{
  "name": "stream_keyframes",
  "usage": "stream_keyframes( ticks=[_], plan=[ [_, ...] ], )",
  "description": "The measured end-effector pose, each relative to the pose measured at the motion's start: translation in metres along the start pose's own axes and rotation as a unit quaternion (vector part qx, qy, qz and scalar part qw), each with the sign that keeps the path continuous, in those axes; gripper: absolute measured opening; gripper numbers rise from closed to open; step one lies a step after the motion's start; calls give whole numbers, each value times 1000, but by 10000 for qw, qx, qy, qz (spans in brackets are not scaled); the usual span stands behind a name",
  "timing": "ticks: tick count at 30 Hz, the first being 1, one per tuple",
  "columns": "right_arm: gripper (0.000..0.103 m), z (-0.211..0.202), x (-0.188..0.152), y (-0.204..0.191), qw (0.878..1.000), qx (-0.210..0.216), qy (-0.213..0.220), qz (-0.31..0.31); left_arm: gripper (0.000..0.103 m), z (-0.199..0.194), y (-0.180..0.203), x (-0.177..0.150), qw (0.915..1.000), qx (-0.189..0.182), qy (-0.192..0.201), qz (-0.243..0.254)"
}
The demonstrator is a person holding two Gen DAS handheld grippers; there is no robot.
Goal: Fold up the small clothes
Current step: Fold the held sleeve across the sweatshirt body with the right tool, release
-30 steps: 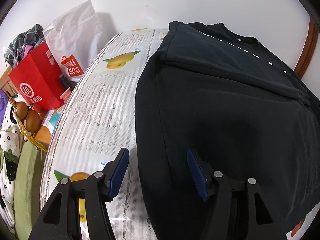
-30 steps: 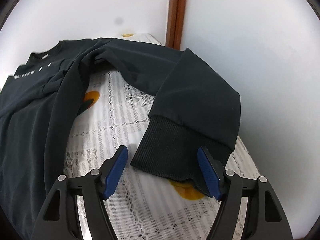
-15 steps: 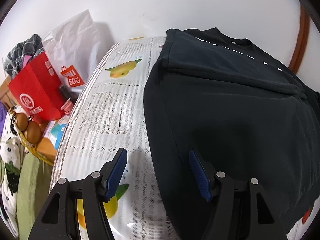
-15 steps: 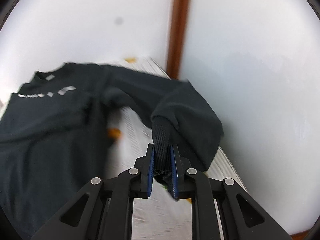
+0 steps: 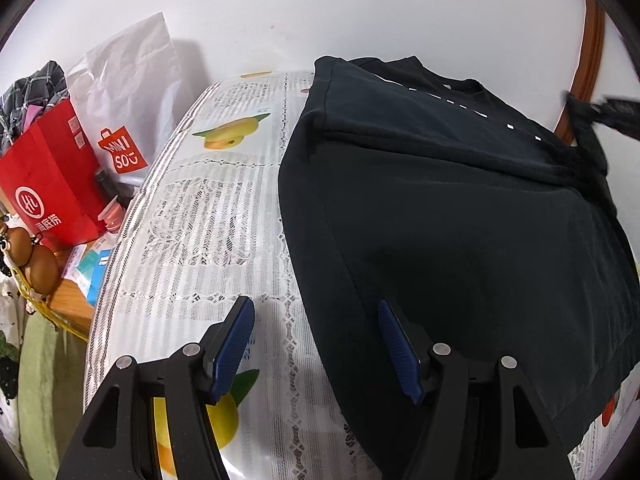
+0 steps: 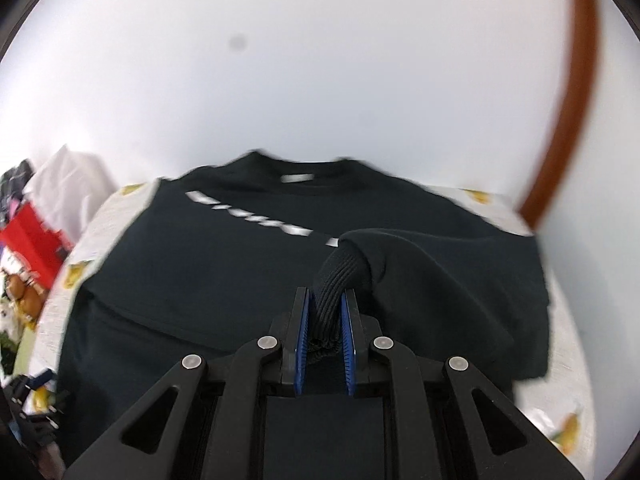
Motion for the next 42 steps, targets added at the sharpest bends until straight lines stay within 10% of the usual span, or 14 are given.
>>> stream_keyframes(
  ticks=[10, 21, 42],
  plan=[
    [15, 60, 37, -127, 9945, 935, -164, -439, 65, -2, -13, 2, 9997, -253, -60, -37],
    [22, 91, 48, -171, 9863, 1477, -187, -704, 67, -1, -11, 9, 9999, -141, 2, 6],
    [36, 27, -39, 100, 9991, -382, -189, -14, 66, -21, 45, 95, 9986, 153, 496, 116]
  ],
)
Point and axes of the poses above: each gripper's, at about its wrist camera, not at the fingertips, and z roughly the way its jaws point, y to its right, x to its top, the point moved 2 cm from there along z, roughly the way its jaws point, and after that the axes turned 1 degree about -y, right-handed, at the moved point
